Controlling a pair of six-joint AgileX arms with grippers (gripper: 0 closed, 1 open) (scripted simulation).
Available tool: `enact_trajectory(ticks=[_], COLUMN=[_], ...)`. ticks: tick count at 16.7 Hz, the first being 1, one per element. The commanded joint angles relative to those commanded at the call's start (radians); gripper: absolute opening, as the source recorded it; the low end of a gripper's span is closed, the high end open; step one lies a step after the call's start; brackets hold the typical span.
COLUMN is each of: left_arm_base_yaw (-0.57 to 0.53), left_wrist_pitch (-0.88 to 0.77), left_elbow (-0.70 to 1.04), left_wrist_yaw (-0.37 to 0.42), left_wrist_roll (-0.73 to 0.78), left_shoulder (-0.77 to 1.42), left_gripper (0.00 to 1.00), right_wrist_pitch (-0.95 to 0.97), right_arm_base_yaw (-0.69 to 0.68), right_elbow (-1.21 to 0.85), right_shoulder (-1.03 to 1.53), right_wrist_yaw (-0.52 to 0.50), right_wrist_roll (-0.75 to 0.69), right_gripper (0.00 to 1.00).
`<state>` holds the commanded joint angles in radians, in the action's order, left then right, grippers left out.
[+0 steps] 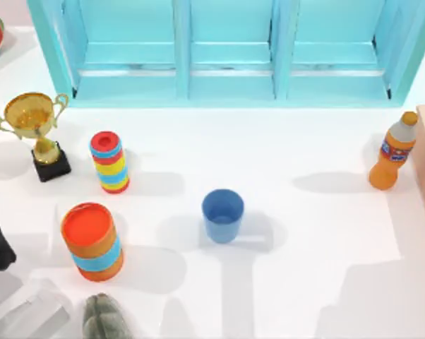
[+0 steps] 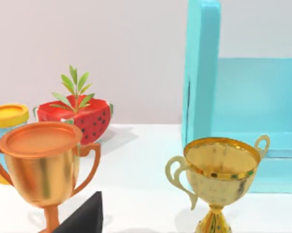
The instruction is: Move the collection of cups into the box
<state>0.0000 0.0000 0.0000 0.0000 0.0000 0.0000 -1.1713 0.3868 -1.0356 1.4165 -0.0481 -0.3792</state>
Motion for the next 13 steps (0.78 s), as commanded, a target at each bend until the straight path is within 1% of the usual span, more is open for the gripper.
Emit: enact_trajectory(ticks=[4,6,13], left_arm_base_yaw=[0.000,0.000,0.000], left_wrist_pitch=[0.000,0.000,0.000], left_elbow=[0.000,0.000,0.000], left_wrist_yaw=[0.000,0.000,0.000], left_wrist_roll=[0.000,0.000,0.000], left_shoulder=[0.000,0.000,0.000], left_gripper=[1.00,1.00,1.00], right_wrist_pitch=[-0.003,-0.040,-0.344], right_arm_base_yaw=[0.000,0.004,0.008], right_elbow=[-0.003,-0.040,-0.366], right_shoulder=[0.002,0.014,0.028], right_wrist_yaw=[0.000,0.000,-0.001], right_wrist_roll=[-0.001,-0.004,-0.008], right_gripper=[1.00,1.00,1.00])
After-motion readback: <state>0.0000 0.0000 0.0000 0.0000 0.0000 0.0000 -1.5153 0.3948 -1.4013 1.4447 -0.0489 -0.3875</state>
